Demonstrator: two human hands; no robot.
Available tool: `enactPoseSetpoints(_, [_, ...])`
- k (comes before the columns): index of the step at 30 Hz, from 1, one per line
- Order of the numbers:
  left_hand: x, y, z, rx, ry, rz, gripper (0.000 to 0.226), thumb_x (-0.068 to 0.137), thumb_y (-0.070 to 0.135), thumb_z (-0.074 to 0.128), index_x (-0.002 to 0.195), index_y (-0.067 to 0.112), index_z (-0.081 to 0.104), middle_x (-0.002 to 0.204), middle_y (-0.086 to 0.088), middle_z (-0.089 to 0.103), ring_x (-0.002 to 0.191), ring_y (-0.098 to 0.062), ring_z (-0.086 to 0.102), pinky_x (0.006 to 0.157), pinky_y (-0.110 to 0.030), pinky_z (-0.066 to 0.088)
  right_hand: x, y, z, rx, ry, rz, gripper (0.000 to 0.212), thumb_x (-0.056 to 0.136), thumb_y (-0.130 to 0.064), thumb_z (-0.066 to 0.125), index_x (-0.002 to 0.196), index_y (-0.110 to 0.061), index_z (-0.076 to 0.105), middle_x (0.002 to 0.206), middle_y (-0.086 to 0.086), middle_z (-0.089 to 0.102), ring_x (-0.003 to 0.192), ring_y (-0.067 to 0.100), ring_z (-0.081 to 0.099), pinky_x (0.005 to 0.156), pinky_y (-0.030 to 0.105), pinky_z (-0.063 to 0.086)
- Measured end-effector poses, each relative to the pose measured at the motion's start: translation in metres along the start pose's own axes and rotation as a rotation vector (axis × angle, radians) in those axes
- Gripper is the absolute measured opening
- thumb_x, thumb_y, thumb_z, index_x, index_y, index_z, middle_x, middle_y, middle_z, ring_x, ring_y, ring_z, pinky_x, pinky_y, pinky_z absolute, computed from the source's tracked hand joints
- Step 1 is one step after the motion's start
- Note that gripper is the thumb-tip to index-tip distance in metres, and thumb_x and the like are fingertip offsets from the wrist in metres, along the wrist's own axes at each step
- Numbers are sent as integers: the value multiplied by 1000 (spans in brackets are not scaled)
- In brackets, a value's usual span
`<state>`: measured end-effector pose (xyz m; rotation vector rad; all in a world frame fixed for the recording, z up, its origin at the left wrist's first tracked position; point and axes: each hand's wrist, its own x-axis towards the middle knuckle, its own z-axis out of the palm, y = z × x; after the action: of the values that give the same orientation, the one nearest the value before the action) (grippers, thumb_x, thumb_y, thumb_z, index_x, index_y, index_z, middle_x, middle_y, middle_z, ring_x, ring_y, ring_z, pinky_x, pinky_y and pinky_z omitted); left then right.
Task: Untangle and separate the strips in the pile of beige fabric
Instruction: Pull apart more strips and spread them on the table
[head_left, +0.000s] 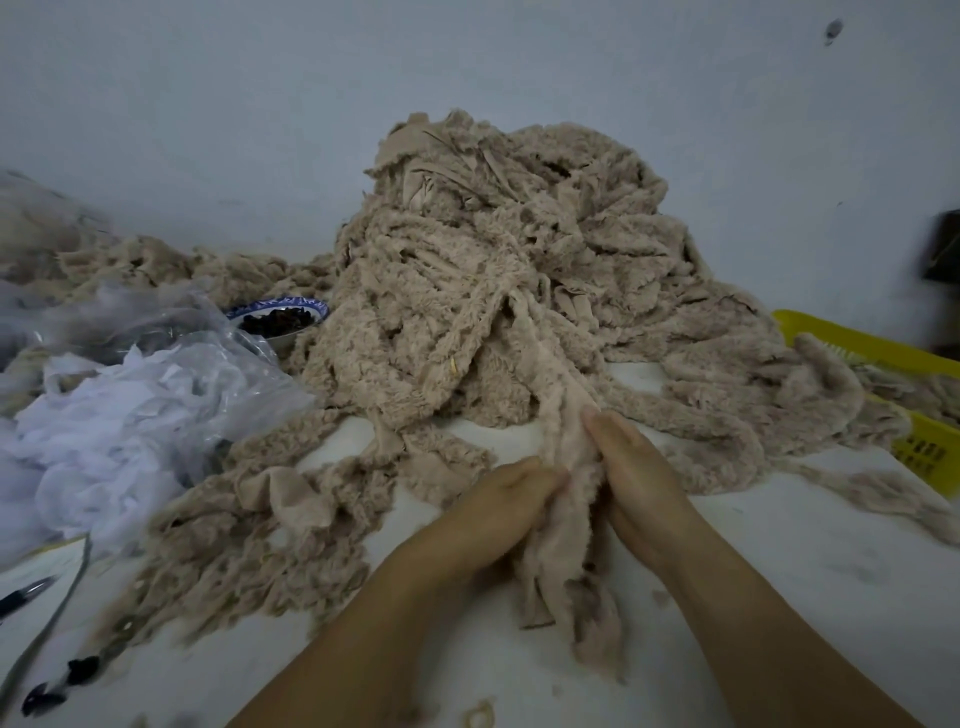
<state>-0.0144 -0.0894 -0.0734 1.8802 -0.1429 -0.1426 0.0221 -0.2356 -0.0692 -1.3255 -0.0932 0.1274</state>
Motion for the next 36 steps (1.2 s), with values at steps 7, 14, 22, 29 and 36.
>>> enactPoseSetpoints(7, [21,2,-21,-790,228,-45,27,99,30,55,92,4,60,57,1,55,42,-10,47,43,-21,39,-18,17,23,-888,-509,-315,35,99,-25,57,69,-20,40,66,-12,38,59,1,36,57,19,31])
enactPoseSetpoints(14, [26,-4,-48,-1281,388,-88,32,107,29,36,94,8,56,50,5,36,37,-5,25,39,-16,22,-6,1,6,-132,-131,-79,37,98,-32,57,62,-30,55,70,-3,59,67,12,57,62,25,49])
enactPoseSetpoints(22, [8,4,-17,-182,253,32,90,61,94,50,108,20,69,107,-10,71,93,-11,70,77,-22,57,-6,-2,5,-47,-168,-72,14,84,-40,69,83,-27,64,98,13,62,91,26,60,89,51,52])
enactPoseSetpoints(29, [9,2,-20,-191,353,104,30,97,37,58,76,19,72,71,5,74,67,-8,70,64,-28,55,-10,-3,3,-225,-273,-60,48,78,-53,75,113,-23,62,111,-1,72,101,15,70,86,31,56])
enactPoseSetpoints(36, [13,3,-55,-1122,368,118,27,93,32,57,72,15,61,52,4,47,37,-5,38,36,-16,31,-9,3,6,-305,-227,18,17,100,-21,56,88,-16,66,73,1,68,62,9,62,57,22,47])
